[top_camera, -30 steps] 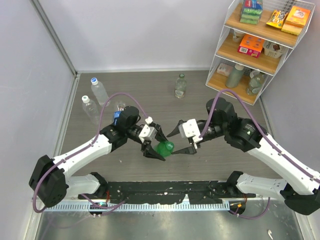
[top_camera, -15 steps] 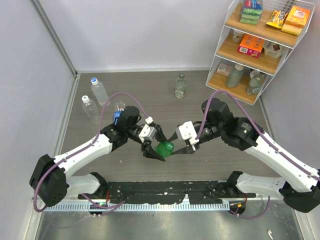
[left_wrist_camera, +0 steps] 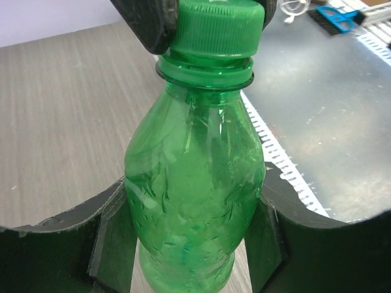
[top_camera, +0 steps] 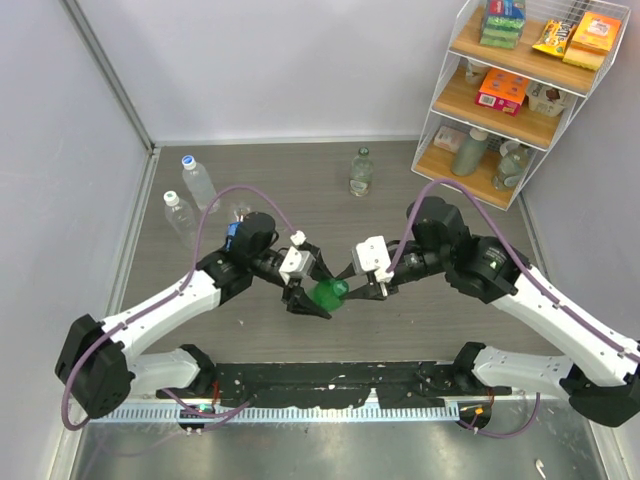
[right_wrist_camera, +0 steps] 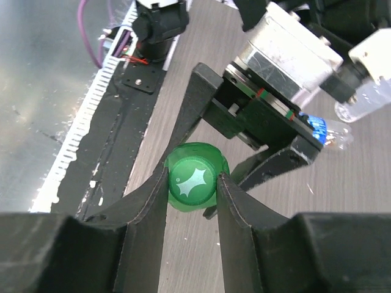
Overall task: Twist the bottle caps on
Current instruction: Screw the bottle cap onto the plastic bottle.
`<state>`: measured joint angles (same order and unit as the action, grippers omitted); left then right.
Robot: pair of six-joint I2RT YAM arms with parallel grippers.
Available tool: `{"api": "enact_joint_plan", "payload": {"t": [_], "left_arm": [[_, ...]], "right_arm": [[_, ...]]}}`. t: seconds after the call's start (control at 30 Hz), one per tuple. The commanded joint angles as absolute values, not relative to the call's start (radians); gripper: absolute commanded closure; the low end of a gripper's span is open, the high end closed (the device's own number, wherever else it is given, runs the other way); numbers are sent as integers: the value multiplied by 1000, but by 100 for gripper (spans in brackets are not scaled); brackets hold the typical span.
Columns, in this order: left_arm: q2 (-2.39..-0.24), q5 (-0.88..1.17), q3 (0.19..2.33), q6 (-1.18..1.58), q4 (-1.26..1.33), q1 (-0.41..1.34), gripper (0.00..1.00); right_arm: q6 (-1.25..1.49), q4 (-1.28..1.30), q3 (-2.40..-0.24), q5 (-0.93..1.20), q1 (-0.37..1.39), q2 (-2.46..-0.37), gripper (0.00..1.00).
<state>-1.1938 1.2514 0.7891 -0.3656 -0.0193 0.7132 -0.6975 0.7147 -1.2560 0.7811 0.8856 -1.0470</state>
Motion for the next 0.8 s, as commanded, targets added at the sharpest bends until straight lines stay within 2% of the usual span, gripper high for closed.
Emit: {"api": "enact_joint_plan", "payload": {"t": [0.0,0.13,0.33,0.53,0.77], "left_arm": [[-1089,1062,795,-247,116,712,100],[-980,881,701,-129,274,727,100],[-930,487,712,-153,229,833,100],[-966,208,738,-132,281,903,100],[-1086,41,750,-149,333,959,100]], "right_arm": [[-528,570,-1189,646,897,-1013,90],[-320,444,-1098,484,896,-996,97],[-2,350,-1025,257,894,-1005,99],[336,361,-985,-99,896,-1029,99],[569,307,-925,-216,896,-1048,99]]}}
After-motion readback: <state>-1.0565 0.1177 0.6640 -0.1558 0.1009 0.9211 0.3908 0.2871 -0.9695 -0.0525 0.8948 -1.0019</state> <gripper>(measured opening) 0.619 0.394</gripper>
